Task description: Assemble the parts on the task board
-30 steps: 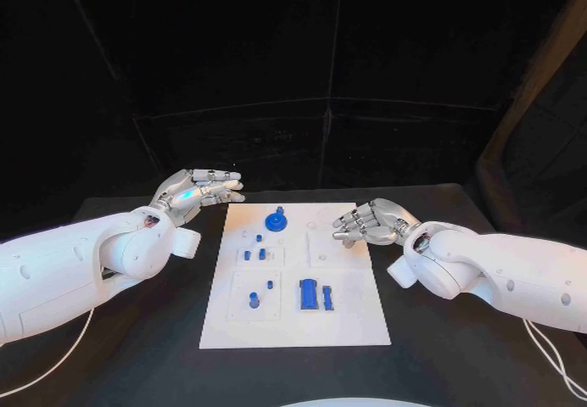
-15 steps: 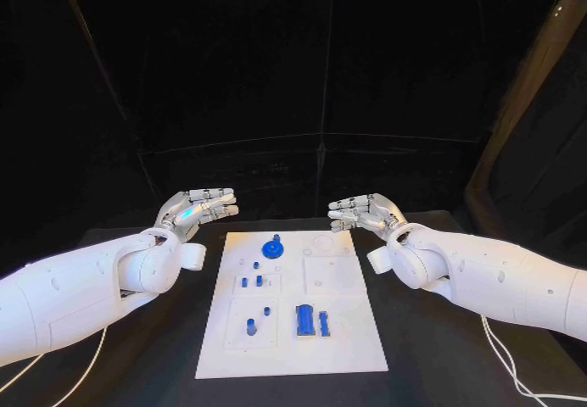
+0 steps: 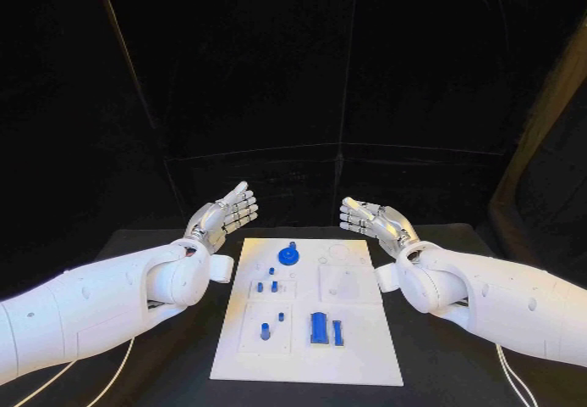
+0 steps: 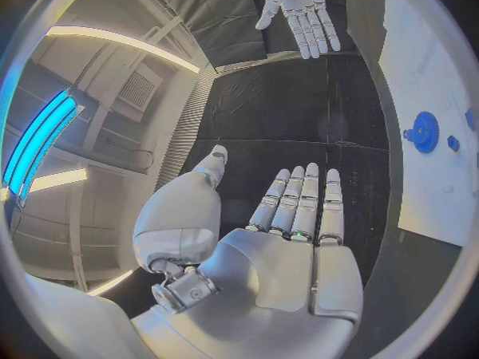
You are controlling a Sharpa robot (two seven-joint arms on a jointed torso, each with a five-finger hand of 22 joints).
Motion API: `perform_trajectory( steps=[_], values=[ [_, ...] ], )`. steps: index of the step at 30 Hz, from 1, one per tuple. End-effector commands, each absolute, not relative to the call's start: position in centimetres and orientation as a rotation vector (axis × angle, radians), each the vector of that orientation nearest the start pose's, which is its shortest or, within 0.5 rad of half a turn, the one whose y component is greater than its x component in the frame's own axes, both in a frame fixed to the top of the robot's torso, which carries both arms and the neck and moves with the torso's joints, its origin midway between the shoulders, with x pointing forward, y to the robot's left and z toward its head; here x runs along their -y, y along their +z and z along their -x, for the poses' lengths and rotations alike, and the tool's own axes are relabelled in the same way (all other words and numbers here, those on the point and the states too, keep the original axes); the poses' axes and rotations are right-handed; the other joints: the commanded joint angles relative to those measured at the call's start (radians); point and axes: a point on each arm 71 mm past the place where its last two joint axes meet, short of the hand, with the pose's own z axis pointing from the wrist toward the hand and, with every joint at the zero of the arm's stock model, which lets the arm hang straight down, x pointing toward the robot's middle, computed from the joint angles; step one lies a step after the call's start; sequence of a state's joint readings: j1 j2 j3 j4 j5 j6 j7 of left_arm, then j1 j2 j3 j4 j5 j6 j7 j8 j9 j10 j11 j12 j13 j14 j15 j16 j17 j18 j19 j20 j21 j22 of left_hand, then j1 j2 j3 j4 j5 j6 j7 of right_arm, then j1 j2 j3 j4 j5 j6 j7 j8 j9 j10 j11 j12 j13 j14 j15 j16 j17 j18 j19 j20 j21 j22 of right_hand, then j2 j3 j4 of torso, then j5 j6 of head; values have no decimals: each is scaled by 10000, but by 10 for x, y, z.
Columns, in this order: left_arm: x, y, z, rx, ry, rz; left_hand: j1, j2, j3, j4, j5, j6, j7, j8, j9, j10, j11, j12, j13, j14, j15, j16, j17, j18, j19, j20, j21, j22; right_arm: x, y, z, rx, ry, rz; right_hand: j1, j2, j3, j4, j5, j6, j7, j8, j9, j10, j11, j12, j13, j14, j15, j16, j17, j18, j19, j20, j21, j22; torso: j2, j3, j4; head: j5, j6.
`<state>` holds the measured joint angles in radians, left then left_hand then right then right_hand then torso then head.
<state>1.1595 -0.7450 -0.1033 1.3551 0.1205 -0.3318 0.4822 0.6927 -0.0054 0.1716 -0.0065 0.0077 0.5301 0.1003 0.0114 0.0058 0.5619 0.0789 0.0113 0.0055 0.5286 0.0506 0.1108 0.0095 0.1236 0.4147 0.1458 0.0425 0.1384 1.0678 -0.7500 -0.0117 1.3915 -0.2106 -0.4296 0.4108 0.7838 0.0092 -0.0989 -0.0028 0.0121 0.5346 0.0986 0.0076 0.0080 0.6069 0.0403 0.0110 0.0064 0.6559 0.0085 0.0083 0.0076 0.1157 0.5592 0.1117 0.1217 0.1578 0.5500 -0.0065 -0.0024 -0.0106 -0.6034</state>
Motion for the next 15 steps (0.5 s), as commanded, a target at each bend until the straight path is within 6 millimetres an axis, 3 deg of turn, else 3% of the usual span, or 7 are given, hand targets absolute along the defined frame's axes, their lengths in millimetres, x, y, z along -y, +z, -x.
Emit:
perform_trajectory(
  steps=[1,3,7,8,10,11,15],
  values=[
    [-211,-229,-493,-12880,-13254,12134,-2267,54,-562,65,-77,-1734,-1003,-114,-58,-1836,-789,-113,-55,-1729,-506,-362,-95,-380,-1356,-477,-425,-452,205,-231,-482,-12842,12705,-11215,-2563,-92,989,28,-121,-1747,-986,-76,-80,-1983,-403,-110,-64,-2145,-85,-83,-76,-347,-1830,-366,-394,-516,-58,65,24,106,34],
    [-206,-228,-485,-12724,-13013,12130,-2631,54,-649,65,-77,-2011,-1003,-114,-58,-2136,-789,-113,-55,-2009,-506,-1108,-95,-479,-1576,-554,-425,-527,201,-229,-476,-12616,12597,-11487,-2989,-92,989,28,-121,-2034,-986,-76,-80,-2319,-403,-110,-64,-2502,-85,-83,-76,-347,-2132,-1117,-462,-601,-58,65,24,106,34],
    [-199,-227,-473,-12447,-12628,12113,-3286,54,-806,65,-77,-2512,-1003,-114,-58,-2666,-789,-113,-55,-2507,-506,-1108,-95,-504,-1969,-691,-425,-656,195,-226,-467,-12317,12405,-11885,-3724,-92,989,28,-121,-2539,-986,-76,-80,-2883,-403,-110,-64,-3118,-85,-83,-76,-456,-2655,-1117,-1217,-750,-58,65,24,106,34],
    [-197,-226,-471,-12392,-12555,12108,-3437,54,-849,65,-77,-2627,-1003,-114,-58,-2790,-789,-113,-55,-2622,-506,-1108,-95,-1236,-2057,-727,-425,-1384,194,-225,-465,-12271,12369,-11950,-3882,-92,989,28,-121,-2647,-986,-76,-80,-3010,-403,-110,-64,-3251,-85,-83,-76,-455,-2768,-1117,-1217,-781,-58,65,24,106,34],
    [-195,-225,-467,-12302,-12440,12100,-3710,54,-909,65,-77,-2840,-1003,-114,-58,-3010,-789,-113,-55,-2832,-506,-1108,-95,-1236,-2223,-1458,-425,-1384,193,-225,-463,-12210,12318,-12041,-4146,-92,989,28,-121,-2827,-986,-76,-80,-3212,-403,-110,-64,-3468,-85,-83,-76,-456,-2955,-1117,-1217,-834,-58,65,24,106,34],
    [-194,-225,-465,-12250,-12376,12095,-3883,54,-954,65,-77,-2971,-1003,-114,-58,-3151,-789,-113,-55,-2963,-506,-1108,-95,-1236,-2319,-1458,-425,-1384,193,-224,-462,-12186,12296,-12077,-4383,-92,989,28,-121,-2989,-986,-76,-80,-3395,-403,-110,-64,-3668,-85,-83,-76,-1157,-3127,-1117,-1217,-1578,-58,65,24,106,34],
    [-192,-224,-462,-12180,-12291,12089,-4320,54,-1716,65,-77,-3302,-1003,-114,-58,-3505,-789,-113,-55,-3297,-506,-1108,-95,-1236,-2582,-1458,-425,-1384,192,-224,-462,-12178,12289,-12089,-4871,-92,989,28,-121,-3321,-986,-76,-80,-3768,-403,-110,-64,-4079,-85,-83,-76,-1157,-3473,-1117,-1217,-1578,-58,65,24,106,34]
  ],
)
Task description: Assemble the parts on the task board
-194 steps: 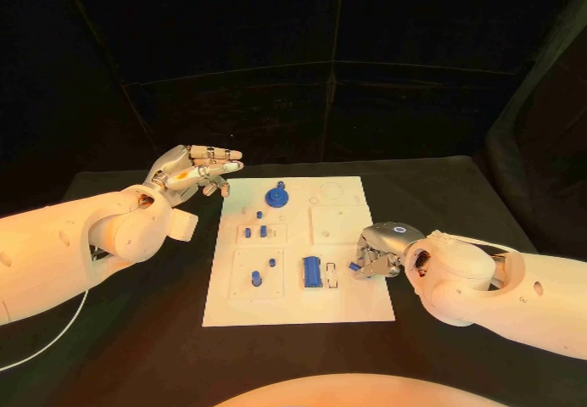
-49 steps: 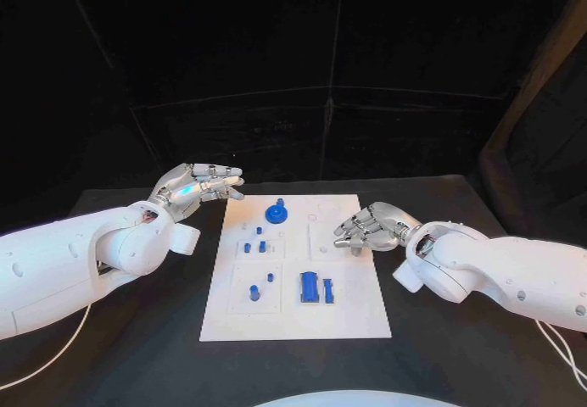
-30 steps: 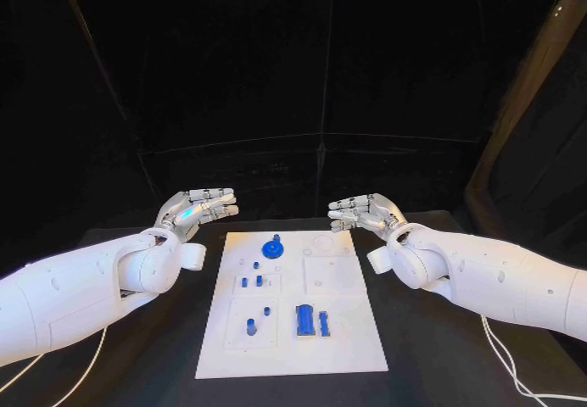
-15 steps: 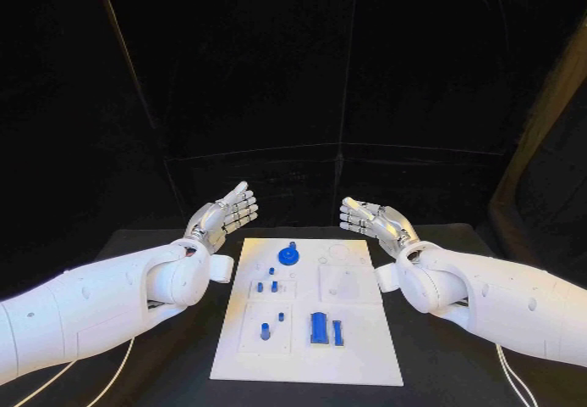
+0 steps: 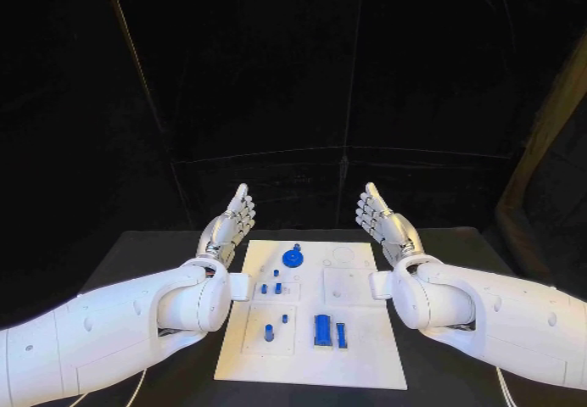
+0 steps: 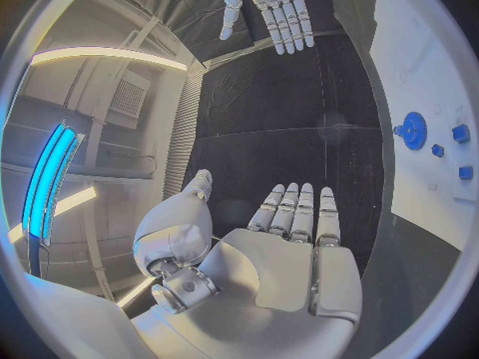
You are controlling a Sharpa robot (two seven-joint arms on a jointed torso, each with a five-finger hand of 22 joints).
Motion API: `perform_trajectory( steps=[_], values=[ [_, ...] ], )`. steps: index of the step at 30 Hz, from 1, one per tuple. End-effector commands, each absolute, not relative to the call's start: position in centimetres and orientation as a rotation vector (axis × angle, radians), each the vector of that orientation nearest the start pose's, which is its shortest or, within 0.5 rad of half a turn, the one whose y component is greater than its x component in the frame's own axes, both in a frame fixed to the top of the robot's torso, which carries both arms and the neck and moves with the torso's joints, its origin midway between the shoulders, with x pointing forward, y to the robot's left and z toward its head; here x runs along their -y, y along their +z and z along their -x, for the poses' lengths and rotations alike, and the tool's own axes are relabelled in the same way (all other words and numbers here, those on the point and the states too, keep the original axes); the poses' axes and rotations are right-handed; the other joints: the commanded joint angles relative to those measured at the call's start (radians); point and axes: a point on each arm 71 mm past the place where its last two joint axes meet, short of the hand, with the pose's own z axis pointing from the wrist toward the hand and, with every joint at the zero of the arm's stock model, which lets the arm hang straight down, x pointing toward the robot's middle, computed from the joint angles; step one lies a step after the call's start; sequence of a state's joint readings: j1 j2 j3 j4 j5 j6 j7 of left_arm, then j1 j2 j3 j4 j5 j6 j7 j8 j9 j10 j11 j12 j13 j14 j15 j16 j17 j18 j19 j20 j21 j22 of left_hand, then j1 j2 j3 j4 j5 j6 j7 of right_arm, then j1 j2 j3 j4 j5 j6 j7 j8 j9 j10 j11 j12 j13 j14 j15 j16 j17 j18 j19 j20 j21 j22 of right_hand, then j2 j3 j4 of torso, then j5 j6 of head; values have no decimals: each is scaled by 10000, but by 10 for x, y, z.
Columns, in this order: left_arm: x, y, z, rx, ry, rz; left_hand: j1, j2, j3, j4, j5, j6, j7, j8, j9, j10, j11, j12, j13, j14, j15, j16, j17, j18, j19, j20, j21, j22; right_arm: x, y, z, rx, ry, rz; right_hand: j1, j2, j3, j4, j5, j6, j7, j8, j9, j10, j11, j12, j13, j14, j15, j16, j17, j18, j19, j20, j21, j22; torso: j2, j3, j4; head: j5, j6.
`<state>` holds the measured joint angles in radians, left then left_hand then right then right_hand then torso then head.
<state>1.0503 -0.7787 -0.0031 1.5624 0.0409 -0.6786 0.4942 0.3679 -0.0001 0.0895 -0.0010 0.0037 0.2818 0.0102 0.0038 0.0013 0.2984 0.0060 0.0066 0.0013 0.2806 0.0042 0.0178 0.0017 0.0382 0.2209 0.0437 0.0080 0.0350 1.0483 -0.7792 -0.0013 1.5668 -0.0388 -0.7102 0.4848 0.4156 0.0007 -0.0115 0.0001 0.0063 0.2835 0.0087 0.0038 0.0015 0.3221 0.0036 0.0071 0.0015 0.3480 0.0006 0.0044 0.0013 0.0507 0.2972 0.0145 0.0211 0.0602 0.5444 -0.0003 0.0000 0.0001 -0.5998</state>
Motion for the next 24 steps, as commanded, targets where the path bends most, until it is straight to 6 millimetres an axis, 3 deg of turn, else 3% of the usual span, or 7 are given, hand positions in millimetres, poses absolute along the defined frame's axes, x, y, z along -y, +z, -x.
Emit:
perform_trajectory(
  steps=[1,20,21,23,24],
  values=[
    [-192,-224,-462,-12178,-12289,12089,-1172,1,-895,10,-37,-900,-102,-38,-13,-948,-60,-66,-13,-892,-42,-178,-17,-382,-700,-437,-80,-350,192,-224,-462,-12178,12289,-12089,-1305,-7,115,-1,-63,-892,-87,-38,-15,-1015,-36,-71,-15,-1090,-6,-44,-13,-507,-938,-145,-211,-602,-2,3,0,-1,-2],
    [-192,-224,-462,-12178,-12289,12089,-2541,1,-895,10,-37,-1935,-102,-38,-13,-2056,-60,-66,-13,-1918,-42,-178,-17,-382,-1489,-437,-80,-350,192,-224,-462,-12178,12289,-12089,-2836,-7,115,-1,-63,-1921,-87,-38,-15,-2190,-36,-71,-15,-2382,-6,-44,-13,-507,-2033,-145,-211,-602,-2,3,0,-1,-2],
    [-192,-224,-462,-12178,-12289,12089,-2572,1,-895,10,-37,-1949,-102,-38,-13,-2072,-60,-66,-13,-1955,-42,-178,-17,-382,-2209,-437,-80,-350,192,-224,-462,-12178,12289,-12089,-2891,-7,115,-1,-63,-1967,-87,-38,-15,-2238,-36,-71,-15,-2423,-6,-44,-13,-507,-2057,-145,-211,-602,-2,3,0,-1,-2],
    [-192,-224,-462,-12178,-12289,12089,-2651,1,-895,10,-37,-2013,-102,-38,-13,-2172,-60,-66,-13,-2018,-42,-178,-17,-382,-2209,-437,-80,-350,192,-224,-462,-12178,12289,-12089,-2989,-7,115,-1,-63,-2043,-87,-38,-15,-2313,-36,-71,-15,-2521,-6,-44,-13,-507,-2137,-145,-211,-602,-2,3,0,-1,-2],
    [-192,-224,-462,-12178,-12289,12089,-2695,1,-895,10,-37,-2060,-102,-38,-13,-2171,-60,-66,-13,-2056,-42,-178,-17,-382,-2209,-437,-80,-350,192,-224,-462,-12178,12289,-12089,-3142,-7,115,-1,-63,-2835,-87,-38,-15,-2447,-36,-71,-15,-2654,-6,-44,-13,-507,-2264,-145,-211,-602,-2,3,0,-1,-2]
  ],
)
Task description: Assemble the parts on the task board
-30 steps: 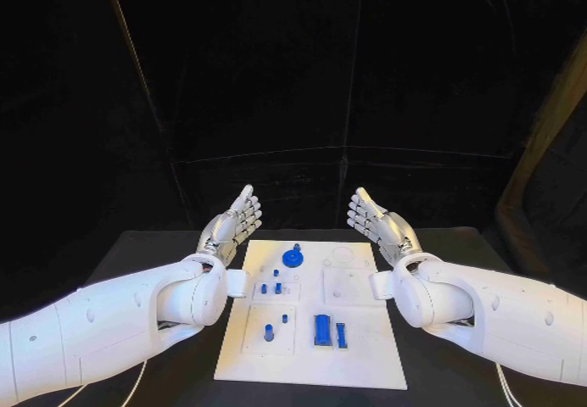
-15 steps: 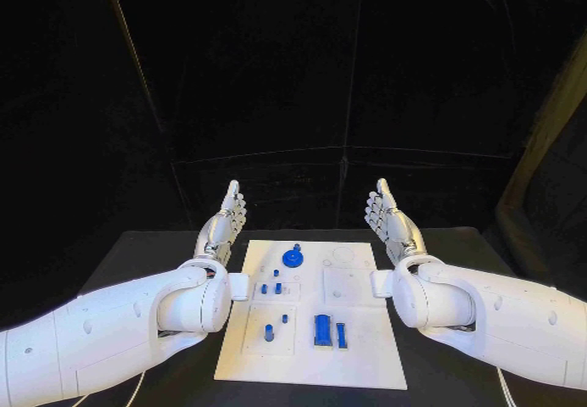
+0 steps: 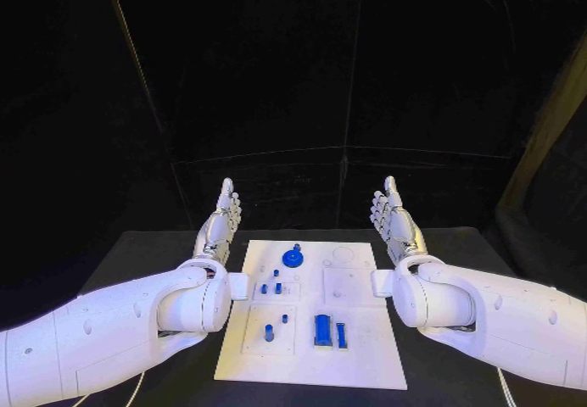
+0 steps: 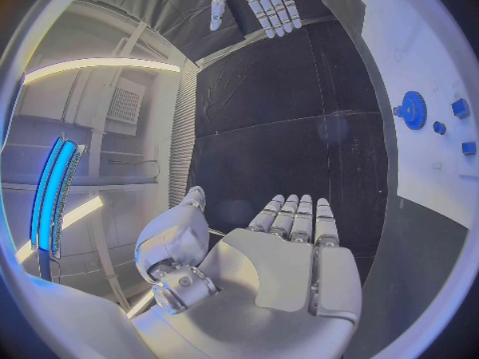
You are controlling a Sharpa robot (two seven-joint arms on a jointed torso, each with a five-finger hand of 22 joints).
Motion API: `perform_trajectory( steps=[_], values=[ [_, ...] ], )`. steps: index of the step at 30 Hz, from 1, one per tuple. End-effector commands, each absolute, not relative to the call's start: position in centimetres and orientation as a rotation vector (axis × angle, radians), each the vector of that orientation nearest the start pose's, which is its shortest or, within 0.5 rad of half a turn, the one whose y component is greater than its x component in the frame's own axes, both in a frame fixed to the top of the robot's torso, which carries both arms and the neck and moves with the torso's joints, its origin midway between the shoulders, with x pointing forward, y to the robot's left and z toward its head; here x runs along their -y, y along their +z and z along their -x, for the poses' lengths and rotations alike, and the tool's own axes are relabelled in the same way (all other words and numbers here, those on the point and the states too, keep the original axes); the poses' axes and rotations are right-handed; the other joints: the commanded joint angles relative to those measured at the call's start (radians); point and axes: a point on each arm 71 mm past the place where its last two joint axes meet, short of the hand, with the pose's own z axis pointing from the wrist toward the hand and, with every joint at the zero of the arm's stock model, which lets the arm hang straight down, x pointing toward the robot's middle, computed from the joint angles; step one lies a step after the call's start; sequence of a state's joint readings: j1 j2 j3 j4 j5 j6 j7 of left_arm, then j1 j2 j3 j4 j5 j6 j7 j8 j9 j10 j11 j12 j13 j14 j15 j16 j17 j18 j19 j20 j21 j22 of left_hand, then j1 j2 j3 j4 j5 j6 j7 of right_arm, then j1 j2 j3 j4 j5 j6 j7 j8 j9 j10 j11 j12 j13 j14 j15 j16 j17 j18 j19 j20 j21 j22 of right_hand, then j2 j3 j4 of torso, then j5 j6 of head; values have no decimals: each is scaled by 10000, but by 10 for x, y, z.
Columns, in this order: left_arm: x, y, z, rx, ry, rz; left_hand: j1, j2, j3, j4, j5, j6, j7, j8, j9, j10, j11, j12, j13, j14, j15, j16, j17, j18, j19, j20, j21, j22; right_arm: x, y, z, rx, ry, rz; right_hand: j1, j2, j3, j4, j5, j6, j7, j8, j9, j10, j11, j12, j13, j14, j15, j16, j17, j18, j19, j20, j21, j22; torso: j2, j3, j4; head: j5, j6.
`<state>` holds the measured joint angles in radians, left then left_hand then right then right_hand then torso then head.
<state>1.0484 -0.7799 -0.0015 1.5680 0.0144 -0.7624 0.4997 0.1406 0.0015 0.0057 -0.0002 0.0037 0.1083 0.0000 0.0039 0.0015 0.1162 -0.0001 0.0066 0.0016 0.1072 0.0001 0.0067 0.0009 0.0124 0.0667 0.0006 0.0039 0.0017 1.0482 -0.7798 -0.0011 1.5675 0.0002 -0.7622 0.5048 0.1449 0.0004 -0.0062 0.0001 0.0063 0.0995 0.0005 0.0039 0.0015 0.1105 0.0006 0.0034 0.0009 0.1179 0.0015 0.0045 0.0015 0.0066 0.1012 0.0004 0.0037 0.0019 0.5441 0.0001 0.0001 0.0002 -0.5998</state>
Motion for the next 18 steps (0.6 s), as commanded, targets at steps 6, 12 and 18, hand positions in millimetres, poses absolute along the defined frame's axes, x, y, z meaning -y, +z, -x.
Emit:
perform_trajectory(
  steps=[6,12,18],
  values=[
    [-192,-224,-462,-12178,-12289,12089,-1406,-15,-57,2,-37,-1083,0,-39,-15,-1162,1,-66,-16,-1072,-1,-67,-9,-124,-667,-6,-39,-17,192,-224,-462,-12178,12289,-12089,-1449,-4,62,-1,-63,-995,-5,-39,-15,-1105,-6,-34,-9,-1179,-15,-45,-15,-66,-1012,-4,-37,-19,1,-1,-1,-2,-2],
    [-192,-224,-462,-12178,-12289,12089,-1406,-15,-57,2,-37,-1083,0,-39,-15,-1162,1,-66,-16,-1072,-1,-67,-9,-124,-667,-6,-39,-17,192,-224,-462,-12178,12289,-12089,-1449,-4,62,-1,-63,-995,-5,-39,-15,-1105,-6,-34,-9,-1179,-15,-45,-15,-66,-1012,-4,-37,-19,1,-1,-1,-2,-2],
    [-192,-224,-462,-12178,-12289,12089,-1406,-15,-57,2,-37,-1083,0,-39,-15,-1162,1,-66,-16,-1072,-1,-67,-9,-124,-667,-6,-39,-17,192,-224,-462,-12178,12289,-12089,-1449,-4,62,-1,-63,-995,-5,-39,-15,-1105,-6,-34,-9,-1179,-15,-45,-15,-66,-1012,-4,-37,-19,1,-1,-1,-2,-2]
  ],
)
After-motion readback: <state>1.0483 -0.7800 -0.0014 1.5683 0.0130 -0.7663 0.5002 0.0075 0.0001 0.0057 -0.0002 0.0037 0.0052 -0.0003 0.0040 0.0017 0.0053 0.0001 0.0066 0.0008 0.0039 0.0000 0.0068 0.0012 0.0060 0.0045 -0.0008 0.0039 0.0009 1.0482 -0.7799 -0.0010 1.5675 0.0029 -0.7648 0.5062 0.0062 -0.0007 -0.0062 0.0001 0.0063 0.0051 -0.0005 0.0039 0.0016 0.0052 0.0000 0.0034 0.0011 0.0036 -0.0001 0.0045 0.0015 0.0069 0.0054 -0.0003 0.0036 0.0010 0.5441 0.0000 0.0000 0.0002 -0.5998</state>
